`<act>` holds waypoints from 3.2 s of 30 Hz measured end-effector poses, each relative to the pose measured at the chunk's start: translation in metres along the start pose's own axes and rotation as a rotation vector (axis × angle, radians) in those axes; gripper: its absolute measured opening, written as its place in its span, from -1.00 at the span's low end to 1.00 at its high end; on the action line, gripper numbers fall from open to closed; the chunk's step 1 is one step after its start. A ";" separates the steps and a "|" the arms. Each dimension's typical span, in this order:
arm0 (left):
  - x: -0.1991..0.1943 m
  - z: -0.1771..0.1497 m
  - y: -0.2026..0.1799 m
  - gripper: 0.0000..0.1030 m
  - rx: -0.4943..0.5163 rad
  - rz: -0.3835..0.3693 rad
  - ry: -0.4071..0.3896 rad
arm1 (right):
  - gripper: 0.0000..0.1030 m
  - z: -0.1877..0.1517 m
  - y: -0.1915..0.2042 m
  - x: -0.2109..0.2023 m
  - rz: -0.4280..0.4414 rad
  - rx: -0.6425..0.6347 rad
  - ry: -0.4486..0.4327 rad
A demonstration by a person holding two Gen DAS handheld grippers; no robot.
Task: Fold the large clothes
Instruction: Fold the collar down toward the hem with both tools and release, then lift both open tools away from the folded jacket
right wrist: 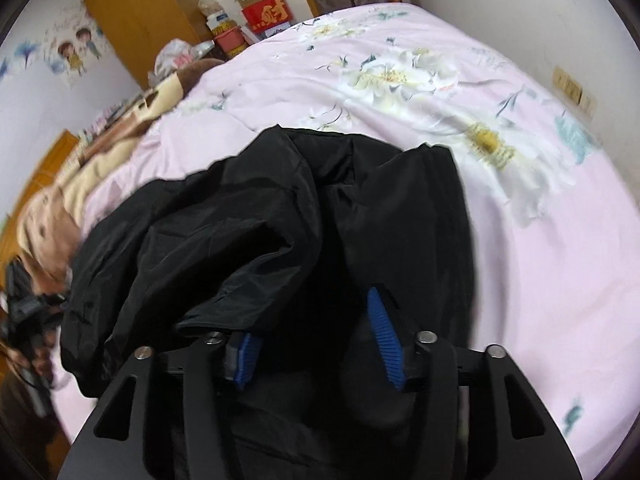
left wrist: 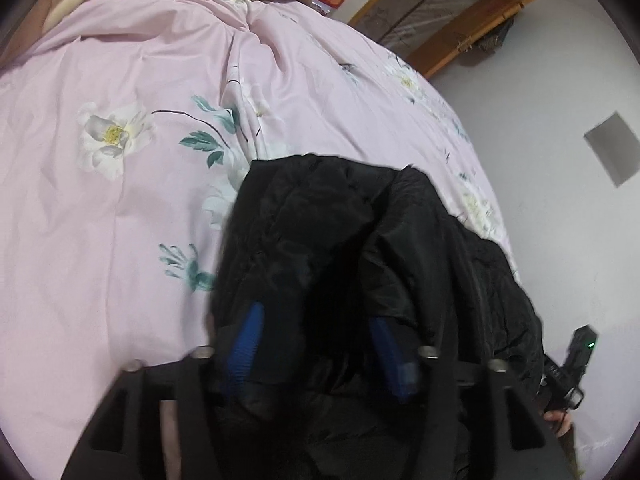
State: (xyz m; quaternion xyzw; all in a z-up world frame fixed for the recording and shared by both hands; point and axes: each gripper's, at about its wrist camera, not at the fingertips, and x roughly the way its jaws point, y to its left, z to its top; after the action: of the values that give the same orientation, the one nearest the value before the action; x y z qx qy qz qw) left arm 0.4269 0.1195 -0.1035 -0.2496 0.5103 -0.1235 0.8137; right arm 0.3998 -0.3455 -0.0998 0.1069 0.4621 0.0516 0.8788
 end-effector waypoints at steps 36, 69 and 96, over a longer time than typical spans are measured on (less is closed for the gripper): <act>0.084 -0.034 -0.113 0.45 0.333 0.088 -0.014 | 0.20 -0.016 0.115 0.060 -0.055 -0.245 -0.080; -0.001 -0.089 -0.122 0.54 0.359 0.110 -0.064 | 0.21 -0.045 0.120 -0.013 -0.133 -0.197 -0.141; -0.267 -0.233 0.002 0.65 0.310 0.208 -0.193 | 0.21 -0.216 0.067 -0.246 -0.172 -0.061 -0.289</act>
State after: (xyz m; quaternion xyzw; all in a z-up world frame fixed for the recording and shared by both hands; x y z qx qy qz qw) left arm 0.0992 0.1775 0.0178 -0.0781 0.4278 -0.0917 0.8958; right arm 0.0828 -0.2970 -0.0052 0.0463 0.3366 -0.0257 0.9402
